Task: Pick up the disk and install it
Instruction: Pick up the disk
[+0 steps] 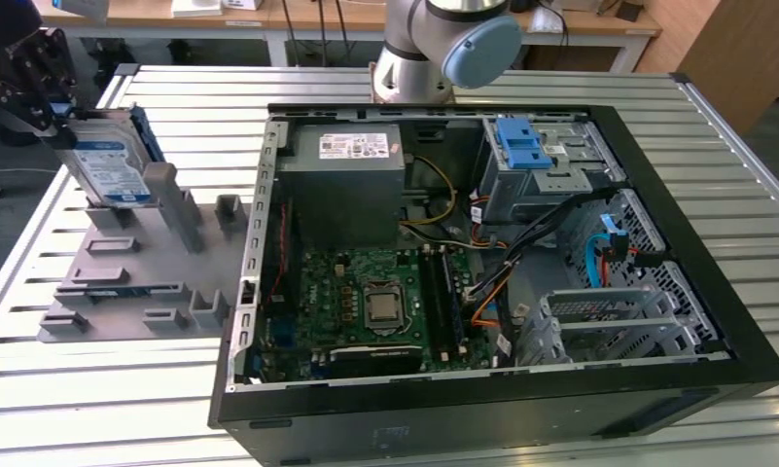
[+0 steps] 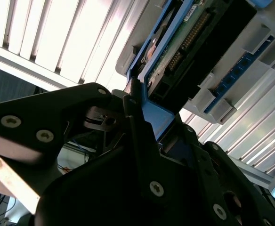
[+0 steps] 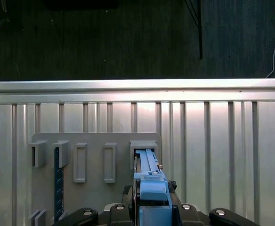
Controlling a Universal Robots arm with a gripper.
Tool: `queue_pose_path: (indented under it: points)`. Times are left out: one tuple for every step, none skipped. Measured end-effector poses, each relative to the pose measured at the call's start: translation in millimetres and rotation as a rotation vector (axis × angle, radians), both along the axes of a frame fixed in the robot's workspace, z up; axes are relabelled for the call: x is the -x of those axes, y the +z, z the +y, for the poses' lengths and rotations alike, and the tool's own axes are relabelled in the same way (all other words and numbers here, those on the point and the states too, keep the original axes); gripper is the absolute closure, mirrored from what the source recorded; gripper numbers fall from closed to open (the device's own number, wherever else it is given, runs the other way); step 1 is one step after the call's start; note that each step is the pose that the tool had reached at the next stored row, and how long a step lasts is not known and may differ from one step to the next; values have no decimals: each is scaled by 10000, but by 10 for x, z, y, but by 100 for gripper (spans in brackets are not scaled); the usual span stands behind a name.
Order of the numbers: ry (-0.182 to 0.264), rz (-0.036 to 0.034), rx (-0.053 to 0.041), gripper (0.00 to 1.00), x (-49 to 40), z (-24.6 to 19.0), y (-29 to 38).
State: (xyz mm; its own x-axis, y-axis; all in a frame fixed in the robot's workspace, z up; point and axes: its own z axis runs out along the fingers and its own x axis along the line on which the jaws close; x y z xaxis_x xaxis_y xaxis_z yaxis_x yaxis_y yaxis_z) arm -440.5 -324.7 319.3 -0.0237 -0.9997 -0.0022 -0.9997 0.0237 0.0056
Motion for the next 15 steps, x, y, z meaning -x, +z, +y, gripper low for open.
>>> queue_pose_path:
  points:
    - [0, -1, 0, 64, 0, 0, 9]
    - [0, -1, 0, 64, 0, 0, 18]
    - [0, 0, 0, 64, 0, 0, 28]
    - [0, 0, 0, 64, 0, 0, 36]
    - [0, 0, 0, 64, 0, 0, 44]
    - [0, 0, 0, 64, 0, 0, 53]
    - [0, 0, 0, 64, 0, 0, 63]
    - [0, 0, 0, 64, 0, 0, 71]
    - [0, 1, 0, 64, 0, 0, 81]
    - [0, 0, 0, 64, 0, 0, 90]
    - [0, 1, 1, 64, 0, 0, 98]
    - [0, -1, 0, 64, 0, 0, 104]
    - [0, -1, 0, 64, 0, 0, 111]
    - [0, 0, 0, 64, 0, 0, 118]
    - [0, 0, 0, 64, 0, 0, 125]
